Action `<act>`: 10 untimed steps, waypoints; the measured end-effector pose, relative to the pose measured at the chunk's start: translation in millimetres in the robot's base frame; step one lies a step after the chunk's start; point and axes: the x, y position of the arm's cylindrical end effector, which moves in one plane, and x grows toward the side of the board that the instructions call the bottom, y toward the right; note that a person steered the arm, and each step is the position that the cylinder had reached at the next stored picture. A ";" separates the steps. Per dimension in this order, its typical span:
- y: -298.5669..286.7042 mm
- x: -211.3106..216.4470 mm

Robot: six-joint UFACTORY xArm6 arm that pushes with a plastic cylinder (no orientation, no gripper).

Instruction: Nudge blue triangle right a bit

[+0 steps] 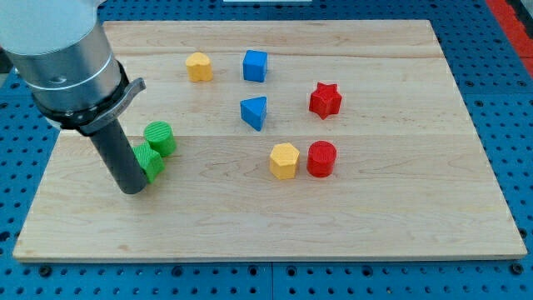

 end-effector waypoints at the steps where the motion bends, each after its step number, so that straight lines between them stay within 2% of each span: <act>1: 3.5 -5.1; 4: 44.5 4.1; 8: 46.2 -12.4; 10: 68.2 -12.4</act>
